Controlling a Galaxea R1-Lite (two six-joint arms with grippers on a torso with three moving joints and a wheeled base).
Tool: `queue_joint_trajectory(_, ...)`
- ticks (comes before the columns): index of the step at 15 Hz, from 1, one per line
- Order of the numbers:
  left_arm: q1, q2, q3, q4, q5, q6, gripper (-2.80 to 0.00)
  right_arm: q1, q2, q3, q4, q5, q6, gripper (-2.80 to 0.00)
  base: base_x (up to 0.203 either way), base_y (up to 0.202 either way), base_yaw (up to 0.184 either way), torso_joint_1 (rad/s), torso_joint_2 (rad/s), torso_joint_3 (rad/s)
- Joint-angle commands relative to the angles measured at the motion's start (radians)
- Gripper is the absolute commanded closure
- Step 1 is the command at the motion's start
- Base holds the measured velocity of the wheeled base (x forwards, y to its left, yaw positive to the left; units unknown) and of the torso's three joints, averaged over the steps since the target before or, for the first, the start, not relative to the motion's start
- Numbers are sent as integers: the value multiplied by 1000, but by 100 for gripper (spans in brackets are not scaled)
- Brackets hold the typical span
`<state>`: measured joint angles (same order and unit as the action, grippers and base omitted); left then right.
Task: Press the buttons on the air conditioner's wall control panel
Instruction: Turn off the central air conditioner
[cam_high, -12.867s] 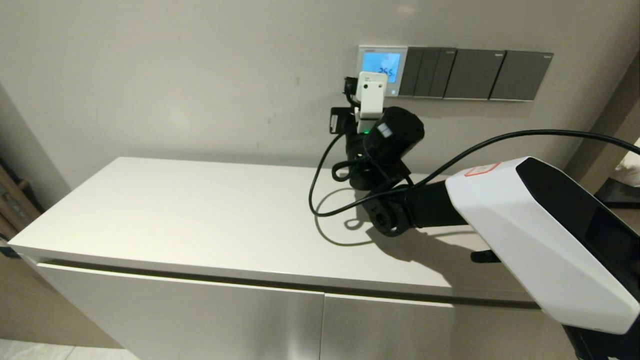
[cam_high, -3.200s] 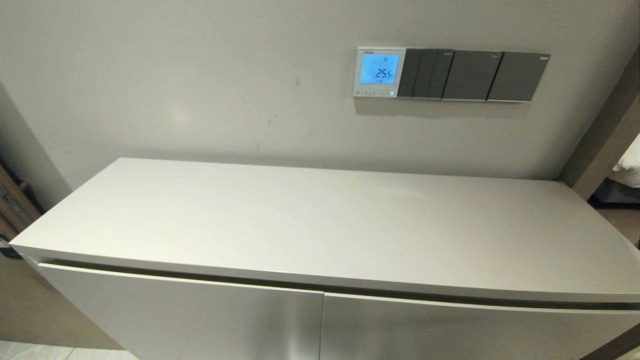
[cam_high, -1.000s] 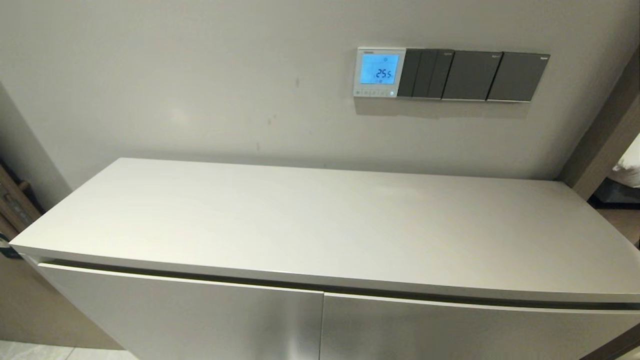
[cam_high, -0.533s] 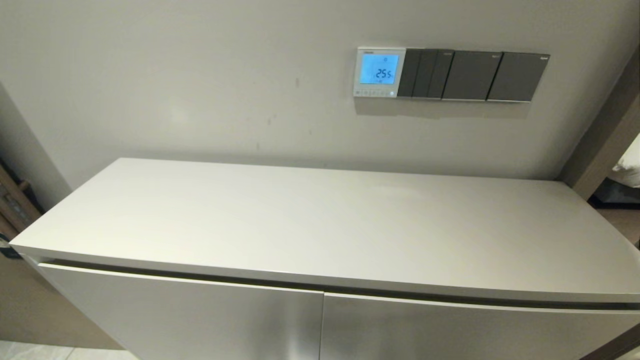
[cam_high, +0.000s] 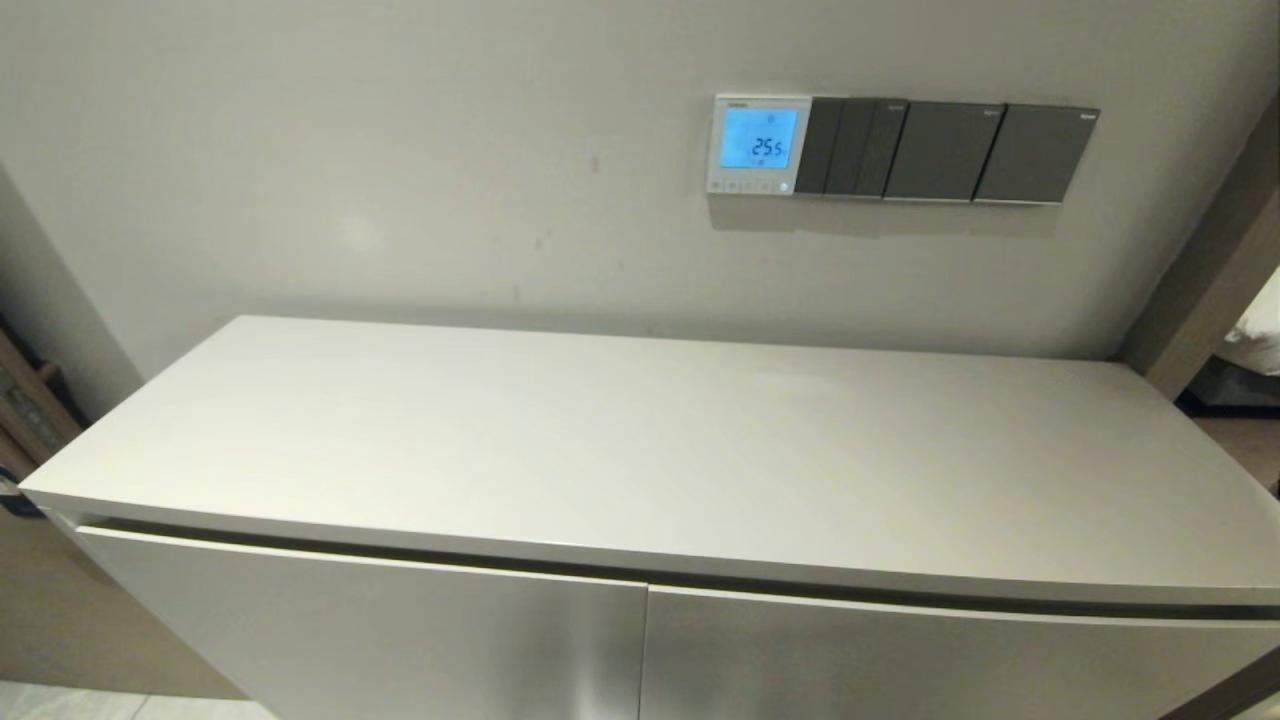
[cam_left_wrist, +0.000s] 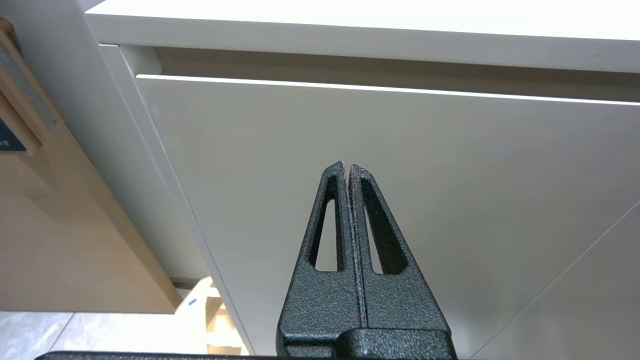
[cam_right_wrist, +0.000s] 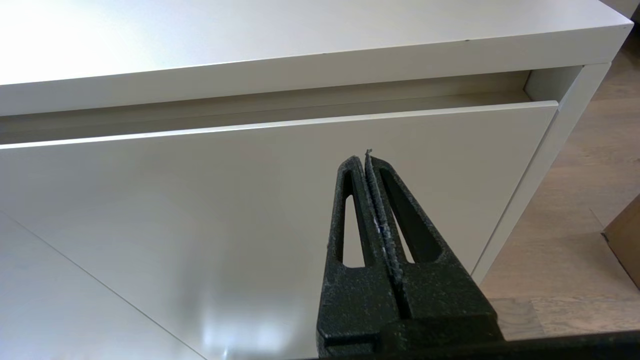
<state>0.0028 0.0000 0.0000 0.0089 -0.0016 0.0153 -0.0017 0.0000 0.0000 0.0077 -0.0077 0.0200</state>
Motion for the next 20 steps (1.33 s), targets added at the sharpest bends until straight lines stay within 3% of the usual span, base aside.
queue_joint_trajectory(1, 0, 2, 0, 0, 0, 0, 0, 0, 2, 5, 0, -1, 0, 0, 0, 0, 0, 0, 0, 0)
queue_joint_trajectory(20, 0, 0, 0, 0, 0, 0, 0, 0, -1, -13, -29, 2, -11, 0, 0, 0, 0, 0, 0, 0)
